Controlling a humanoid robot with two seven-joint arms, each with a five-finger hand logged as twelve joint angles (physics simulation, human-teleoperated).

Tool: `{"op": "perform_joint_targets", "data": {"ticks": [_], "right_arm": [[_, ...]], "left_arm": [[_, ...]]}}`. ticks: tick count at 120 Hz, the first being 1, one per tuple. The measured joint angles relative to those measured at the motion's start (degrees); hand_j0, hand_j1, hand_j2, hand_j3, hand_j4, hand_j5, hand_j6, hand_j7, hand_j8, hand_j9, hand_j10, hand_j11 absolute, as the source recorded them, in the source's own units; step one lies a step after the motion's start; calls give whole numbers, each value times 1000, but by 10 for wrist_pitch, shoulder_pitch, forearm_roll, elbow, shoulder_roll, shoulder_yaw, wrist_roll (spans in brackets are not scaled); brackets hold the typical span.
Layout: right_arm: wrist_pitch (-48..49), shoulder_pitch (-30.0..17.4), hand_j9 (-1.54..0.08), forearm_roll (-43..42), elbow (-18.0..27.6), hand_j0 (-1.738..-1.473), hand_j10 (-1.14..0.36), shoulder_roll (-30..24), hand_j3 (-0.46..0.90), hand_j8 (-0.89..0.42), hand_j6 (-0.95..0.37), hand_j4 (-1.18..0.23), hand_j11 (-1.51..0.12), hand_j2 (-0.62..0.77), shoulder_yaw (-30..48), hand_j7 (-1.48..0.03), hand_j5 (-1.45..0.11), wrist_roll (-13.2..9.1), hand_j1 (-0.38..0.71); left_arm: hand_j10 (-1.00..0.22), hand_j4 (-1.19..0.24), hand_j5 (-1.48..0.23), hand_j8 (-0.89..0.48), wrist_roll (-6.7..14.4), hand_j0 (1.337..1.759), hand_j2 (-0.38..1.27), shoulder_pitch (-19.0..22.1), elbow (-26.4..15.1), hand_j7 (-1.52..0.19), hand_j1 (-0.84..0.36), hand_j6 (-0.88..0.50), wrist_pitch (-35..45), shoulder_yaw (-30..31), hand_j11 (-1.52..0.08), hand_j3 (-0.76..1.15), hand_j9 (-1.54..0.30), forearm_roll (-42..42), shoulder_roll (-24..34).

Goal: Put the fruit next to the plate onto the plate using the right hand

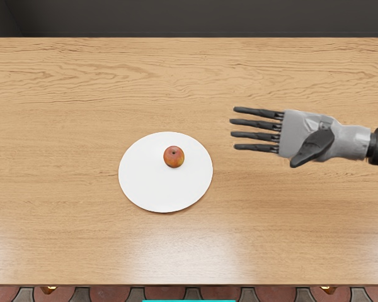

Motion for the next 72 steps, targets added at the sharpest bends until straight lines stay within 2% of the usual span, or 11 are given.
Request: {"op": "perform_joint_targets", "data": {"ticks": [34,72], "right_arm": [[14,-74,-61,93,-10,-1658,-45,-95,0,-44,-43,-44,-61,-9,1,-61,-61,0,-293],[15,-90,-59,108,-12,-1658,-43,-122,0,-41,-40,-41,-59,-9,-1,-59,-59,0,-294]], "left_arm": [[-234,-234,-304,-234,0,1658,47,0,0,-304,69,-234,0,0,-304,0,-304,0,0],[-234,-234,-304,-234,0,1658,47,3,-1,-304,69,-234,0,0,-304,0,-304,0,0]]}}
